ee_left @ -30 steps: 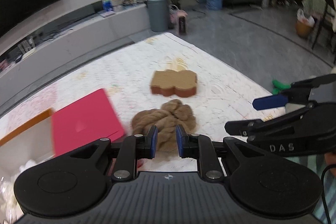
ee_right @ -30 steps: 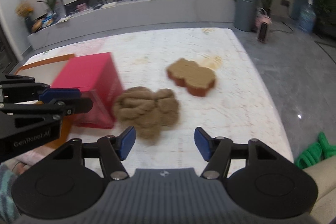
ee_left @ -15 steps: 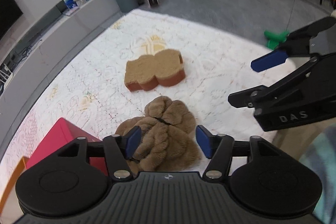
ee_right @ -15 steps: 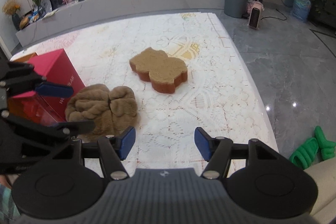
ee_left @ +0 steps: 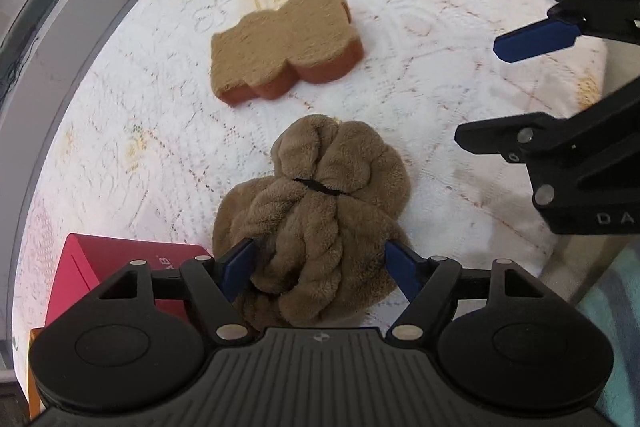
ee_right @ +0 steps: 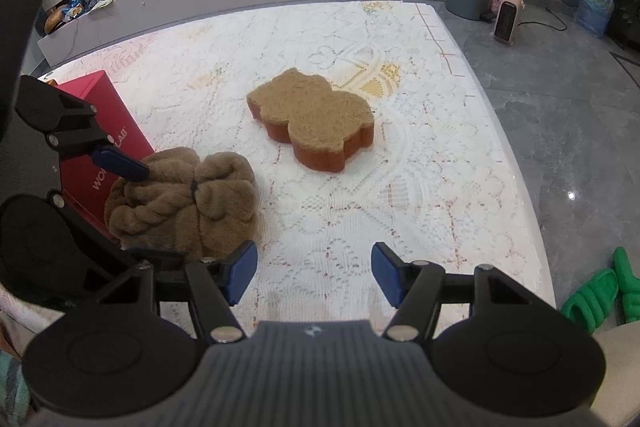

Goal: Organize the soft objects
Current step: 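Grasp the brown plush toy with the left tool while the right tool grasps the brown sponge pad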

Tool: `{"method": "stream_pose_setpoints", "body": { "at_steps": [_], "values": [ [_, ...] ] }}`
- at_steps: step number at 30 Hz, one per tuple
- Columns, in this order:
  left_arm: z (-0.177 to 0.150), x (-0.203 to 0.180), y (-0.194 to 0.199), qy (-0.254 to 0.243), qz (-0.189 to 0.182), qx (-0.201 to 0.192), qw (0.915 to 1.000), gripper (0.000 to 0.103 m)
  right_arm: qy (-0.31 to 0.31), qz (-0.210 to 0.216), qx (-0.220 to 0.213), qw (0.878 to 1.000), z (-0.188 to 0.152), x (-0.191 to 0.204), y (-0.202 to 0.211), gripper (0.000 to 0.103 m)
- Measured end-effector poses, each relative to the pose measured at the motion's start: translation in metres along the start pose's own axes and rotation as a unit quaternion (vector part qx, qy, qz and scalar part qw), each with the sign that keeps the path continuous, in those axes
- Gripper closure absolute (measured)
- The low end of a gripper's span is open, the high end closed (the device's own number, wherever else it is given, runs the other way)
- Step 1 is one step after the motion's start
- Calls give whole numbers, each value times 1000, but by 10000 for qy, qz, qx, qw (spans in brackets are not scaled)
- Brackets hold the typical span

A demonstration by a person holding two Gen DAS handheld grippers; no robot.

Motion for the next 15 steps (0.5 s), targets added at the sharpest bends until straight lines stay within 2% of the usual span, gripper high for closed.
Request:
{"method": "stream_pose_setpoints", "body": {
  "at_steps": [7,9,10,12,15],
  "values": [
    [-2,-8,-17,-125,256,171,9994,16,-3,104,124,9999,1,2,-12,40],
    [-3,-10,-19,-164,384,134,9990,23,18,103,150,9998,2,2,-14,40],
    [-4,-9,-19,-153,396,132,9990,32,36,104,163,9998,2,2,-14,40],
    [-4,-4,-15,-112,511,89,9986,43,75,105,180,9998,3,2,-16,40],
    [-3,5,-6,177,373,-88,9991,51,129,112,155,9997,6,0,-16,40]
  ]
}}
Point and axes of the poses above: each gripper's, at about its wrist camera, not at the fingertips, and y roughly against the way its jaws point, x to its left, z to its top, the point moved 5 cm from there along -y, roughly the way its jaws point, and after that the axes turned 8 degrees about z, right-handed, at the moved point
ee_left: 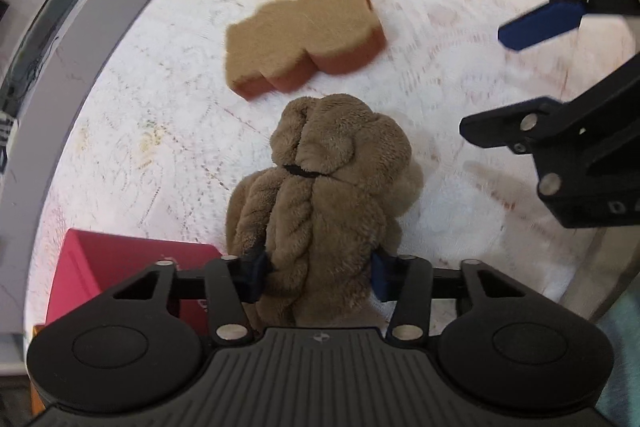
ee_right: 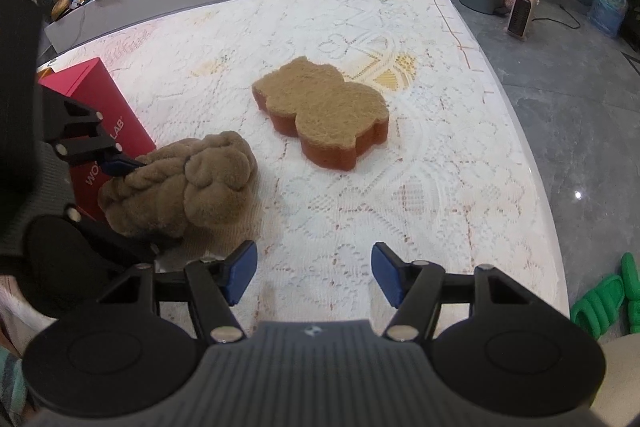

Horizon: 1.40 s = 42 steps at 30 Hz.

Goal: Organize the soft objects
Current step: 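Grasp the brown plush toy with the left tool while the right tool grasps the brown sponge pad, then carry the plush toy and sponge pad into the orange box and release both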

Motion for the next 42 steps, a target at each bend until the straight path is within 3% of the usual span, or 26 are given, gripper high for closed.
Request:
{"method": "stream_pose_setpoints", "body": {
  "at_steps": [5,8,9,19,28,31,42],
  "values": [
    [8,20,17,837,-257,-312,9957,52,346,-116,-175,9992,15,-5,1,37],
    [13,31,17,1608,-441,-255,9857,52,682,-291,-276,9969,26,-7,-4,11],
    [14,33,16,1768,-470,-246,9828,53,815,-296,-318,9957,30,-7,-6,10],
    [18,42,17,2597,-666,-412,9625,52,1806,-75,-214,9833,64,-17,-47,10],
    [17,46,8,2997,-700,-461,9504,52,1490,291,-71,9884,78,-31,-82,11],
    [16,45,5,3051,-719,-441,9486,52,1427,403,-52,9889,79,-31,-87,28],
    [8,44,22,3137,-830,-588,9441,52,1411,98,-152,9898,70,-19,-68,30]
  ]
}}
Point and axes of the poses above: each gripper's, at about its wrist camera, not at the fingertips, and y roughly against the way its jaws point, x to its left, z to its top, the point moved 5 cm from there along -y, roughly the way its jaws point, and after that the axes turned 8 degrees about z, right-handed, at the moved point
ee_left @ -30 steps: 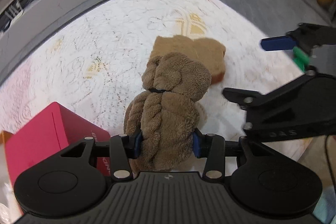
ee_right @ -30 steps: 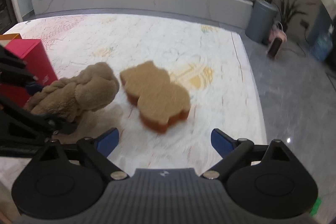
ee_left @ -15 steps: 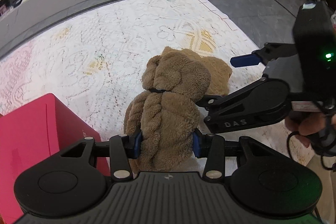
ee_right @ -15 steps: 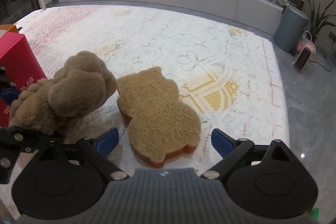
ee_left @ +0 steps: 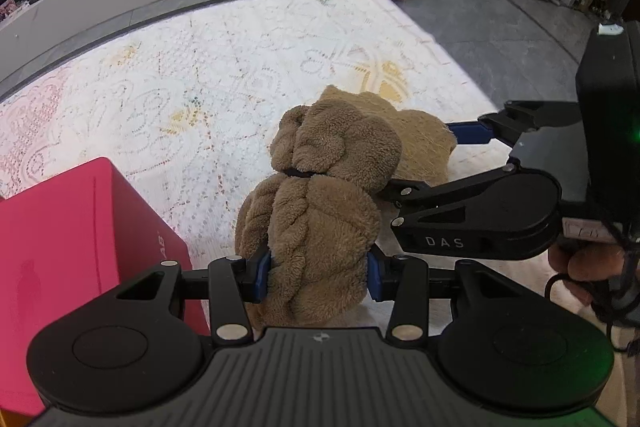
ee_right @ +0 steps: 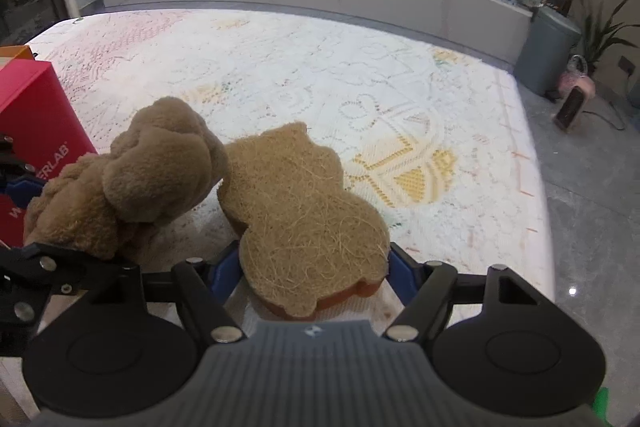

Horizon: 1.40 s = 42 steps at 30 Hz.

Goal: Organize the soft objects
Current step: 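Carry the plush toy and sponge pad into the orange box and release both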

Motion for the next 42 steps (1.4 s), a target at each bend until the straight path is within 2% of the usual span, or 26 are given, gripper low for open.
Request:
{"method": "stream_pose_setpoints", "body": {
  "at_steps": [7,11,14,19,25,29,35,42],
  "values": [
    [-14,-4,44,188,-520,-305,9980,52,-323,-547,20,9980,-8,17,47,30],
    [-29,1,77,276,-733,-555,9954,52,-658,-649,-119,9956,-18,31,79,30],
    [-41,12,103,345,-788,-795,9931,52,-893,-597,-314,9937,-26,46,101,30],
    [-63,43,138,662,-731,-1073,9893,52,-1035,-280,-697,9918,-32,89,133,30],
    [-88,98,168,1158,-450,-1315,9835,53,-967,96,-1032,9899,-24,152,151,30],
    [-105,144,182,1682,-185,-1475,9745,53,-744,462,-1134,9897,-10,201,152,30],
    [-124,218,196,2330,358,-1575,9590,53,26,790,-1066,9912,21,273,140,30],
    [-124,281,193,2644,725,-1402,9514,52,999,974,-806,9869,56,341,108,30]
  ]
}}
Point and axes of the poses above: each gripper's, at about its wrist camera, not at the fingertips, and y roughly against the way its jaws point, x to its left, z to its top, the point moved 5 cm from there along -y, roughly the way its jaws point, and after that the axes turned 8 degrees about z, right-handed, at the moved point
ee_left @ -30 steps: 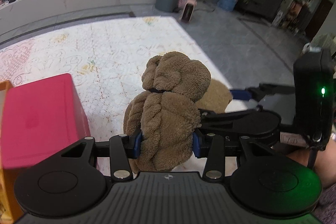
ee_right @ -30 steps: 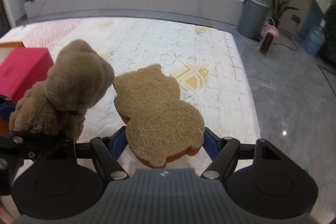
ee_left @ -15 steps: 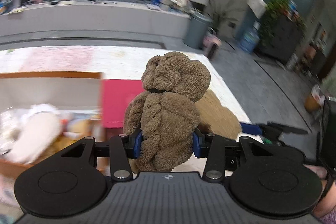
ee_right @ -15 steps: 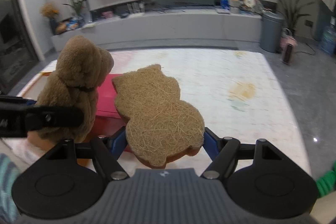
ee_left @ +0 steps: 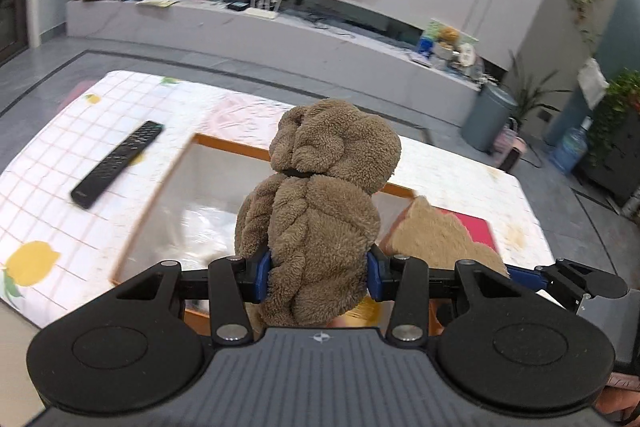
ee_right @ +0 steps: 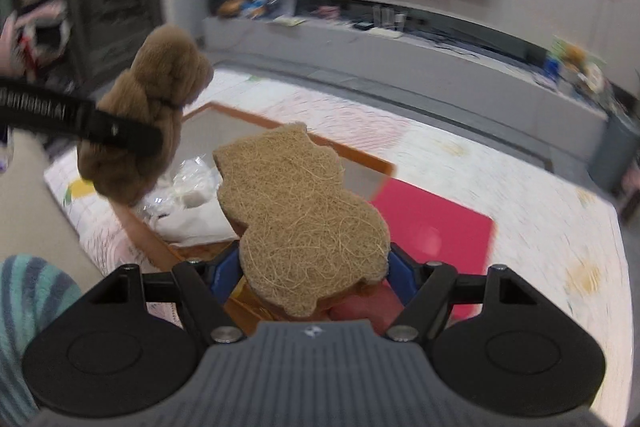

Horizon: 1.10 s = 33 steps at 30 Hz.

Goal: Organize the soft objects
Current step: 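Carry the plush toy and sponge pad into the orange box and release both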

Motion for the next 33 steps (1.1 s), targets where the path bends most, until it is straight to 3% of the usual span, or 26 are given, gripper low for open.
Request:
{"method": "stream_pose_setpoints", "body": {
  "at_steps": [5,9,20,27,33],
  "values": [
    [8,27,-23,-98,248,247,9993,52,610,82,436,9971,22,18,-42,30],
    [0,46,-37,-211,458,459,9977,52,868,-3,742,9935,31,8,-71,30],
    [-8,54,-99,-290,434,1215,9912,50,1337,-325,1271,9823,47,-5,-132,30],
    [-10,51,-118,-408,381,1408,9885,42,1647,-553,1539,9727,45,-8,-158,30],
    [-11,48,-119,-428,267,1294,9903,26,1791,-636,1625,9682,39,-10,-168,29]
  ]
}}
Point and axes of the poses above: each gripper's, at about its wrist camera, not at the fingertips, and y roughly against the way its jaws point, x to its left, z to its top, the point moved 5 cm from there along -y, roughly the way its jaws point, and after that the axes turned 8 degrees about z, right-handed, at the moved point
